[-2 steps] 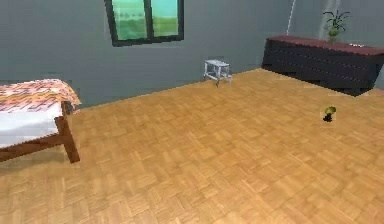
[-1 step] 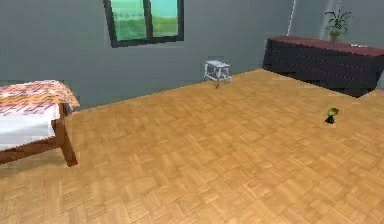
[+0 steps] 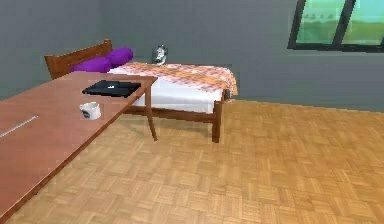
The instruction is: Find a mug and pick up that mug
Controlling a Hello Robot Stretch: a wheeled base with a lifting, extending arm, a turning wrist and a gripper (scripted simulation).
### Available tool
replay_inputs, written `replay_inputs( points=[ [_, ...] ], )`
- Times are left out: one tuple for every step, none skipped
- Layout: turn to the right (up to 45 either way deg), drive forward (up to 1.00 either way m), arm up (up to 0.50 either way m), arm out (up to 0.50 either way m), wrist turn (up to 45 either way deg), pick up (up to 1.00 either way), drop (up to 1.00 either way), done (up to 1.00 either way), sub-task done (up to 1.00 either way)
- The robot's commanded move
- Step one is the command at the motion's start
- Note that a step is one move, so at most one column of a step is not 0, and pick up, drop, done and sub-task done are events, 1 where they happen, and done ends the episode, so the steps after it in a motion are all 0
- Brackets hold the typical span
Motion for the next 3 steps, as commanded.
replay_inputs(
  points=[
    [-3.0,0.00,0.00,0.00,0.0,0.00,0.00,0.00,0.00],
    [0.0,0.45,0.00,0.00,0.0,0.00,0.00,0.00,0.00],
    [-45.0,0.00,0.00,0.00,0.0,0.00,0.00,0.00,0.00]
  ],
)
